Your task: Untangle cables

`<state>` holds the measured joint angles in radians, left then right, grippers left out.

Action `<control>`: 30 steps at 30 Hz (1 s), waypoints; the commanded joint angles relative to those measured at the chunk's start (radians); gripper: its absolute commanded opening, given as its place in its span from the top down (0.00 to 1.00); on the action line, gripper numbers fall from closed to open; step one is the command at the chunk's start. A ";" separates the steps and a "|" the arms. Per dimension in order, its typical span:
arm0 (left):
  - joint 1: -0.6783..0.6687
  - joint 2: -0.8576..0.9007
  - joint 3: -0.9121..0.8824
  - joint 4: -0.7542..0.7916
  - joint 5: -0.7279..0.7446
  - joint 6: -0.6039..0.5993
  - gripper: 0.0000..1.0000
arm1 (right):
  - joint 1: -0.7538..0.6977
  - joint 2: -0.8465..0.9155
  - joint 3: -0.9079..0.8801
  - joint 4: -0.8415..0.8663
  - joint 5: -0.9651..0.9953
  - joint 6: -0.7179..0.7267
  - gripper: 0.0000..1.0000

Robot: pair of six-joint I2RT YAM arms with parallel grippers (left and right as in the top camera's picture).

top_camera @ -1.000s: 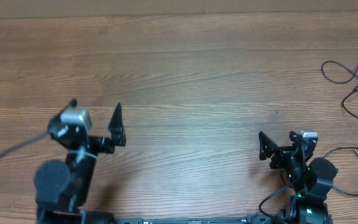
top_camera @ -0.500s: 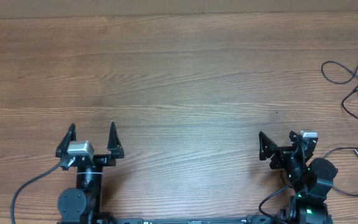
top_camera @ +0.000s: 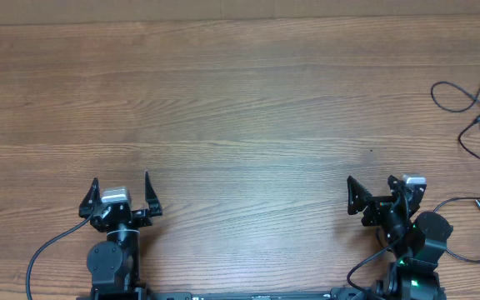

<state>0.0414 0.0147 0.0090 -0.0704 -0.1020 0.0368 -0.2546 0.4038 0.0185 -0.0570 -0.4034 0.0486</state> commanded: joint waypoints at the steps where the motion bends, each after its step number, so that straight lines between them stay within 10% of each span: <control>1: 0.006 -0.012 -0.004 0.002 -0.009 0.079 0.00 | -0.004 -0.002 -0.010 0.003 0.006 0.000 0.00; 30: 0.004 -0.008 -0.004 -0.007 0.095 0.042 0.00 | 0.016 -0.044 -0.010 0.000 0.107 0.000 0.00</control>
<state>0.0414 0.0139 0.0090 -0.0780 -0.0189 0.0818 -0.2474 0.3923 0.0185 -0.0574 -0.3733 0.0486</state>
